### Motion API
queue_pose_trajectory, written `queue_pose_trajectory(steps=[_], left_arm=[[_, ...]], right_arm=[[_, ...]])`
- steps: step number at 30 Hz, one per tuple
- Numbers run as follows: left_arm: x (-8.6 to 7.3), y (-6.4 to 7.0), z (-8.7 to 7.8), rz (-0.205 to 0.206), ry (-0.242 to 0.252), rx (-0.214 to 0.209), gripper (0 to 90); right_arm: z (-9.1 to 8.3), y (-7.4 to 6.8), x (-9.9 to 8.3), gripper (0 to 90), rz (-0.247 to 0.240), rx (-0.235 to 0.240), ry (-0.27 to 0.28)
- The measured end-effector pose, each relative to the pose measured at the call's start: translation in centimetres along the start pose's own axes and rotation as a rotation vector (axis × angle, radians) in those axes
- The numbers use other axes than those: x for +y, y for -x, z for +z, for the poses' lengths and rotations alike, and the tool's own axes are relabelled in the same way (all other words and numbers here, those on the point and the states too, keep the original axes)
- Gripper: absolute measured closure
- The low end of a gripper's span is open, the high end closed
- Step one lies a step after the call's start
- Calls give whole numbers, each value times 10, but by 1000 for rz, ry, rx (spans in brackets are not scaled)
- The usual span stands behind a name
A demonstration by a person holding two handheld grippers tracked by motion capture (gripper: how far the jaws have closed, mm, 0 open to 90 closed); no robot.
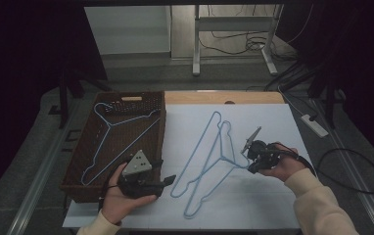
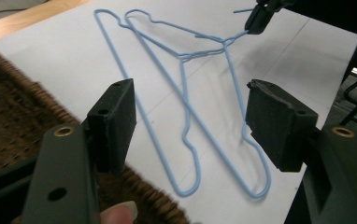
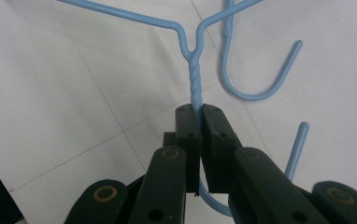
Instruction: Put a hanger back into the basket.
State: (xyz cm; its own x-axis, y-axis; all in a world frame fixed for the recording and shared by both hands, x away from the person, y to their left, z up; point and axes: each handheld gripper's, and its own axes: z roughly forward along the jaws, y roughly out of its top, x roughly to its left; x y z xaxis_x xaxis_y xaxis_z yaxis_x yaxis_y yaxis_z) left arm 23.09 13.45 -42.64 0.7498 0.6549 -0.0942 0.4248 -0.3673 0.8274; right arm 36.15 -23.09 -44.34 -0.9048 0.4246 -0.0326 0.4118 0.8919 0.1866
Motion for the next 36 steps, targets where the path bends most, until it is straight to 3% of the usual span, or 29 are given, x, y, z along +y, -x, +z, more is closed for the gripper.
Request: queue_pose_trajectory(steps=[14, 21, 28, 29, 36], left_arm=[[18, 26, 52, 23, -74, -76, 329], [22, 41, 83, 37, -137, -121, 316], [22, 44, 102, 36, -174, -129, 313], [21, 45, 112, 39, -194, -133, 313], [17, 47, 136, 39, -233, -130, 314]], right_arm=[[-1, -5, 1, 868, -5, -7, 1], [-2, -8, 0, 868, 1, -9, 5], [-1, -9, 1, 868, 8, -2, 7], [-1, -9, 1, 868, 9, -2, 7], [-1, -9, 1, 868, 13, 2, 5]])
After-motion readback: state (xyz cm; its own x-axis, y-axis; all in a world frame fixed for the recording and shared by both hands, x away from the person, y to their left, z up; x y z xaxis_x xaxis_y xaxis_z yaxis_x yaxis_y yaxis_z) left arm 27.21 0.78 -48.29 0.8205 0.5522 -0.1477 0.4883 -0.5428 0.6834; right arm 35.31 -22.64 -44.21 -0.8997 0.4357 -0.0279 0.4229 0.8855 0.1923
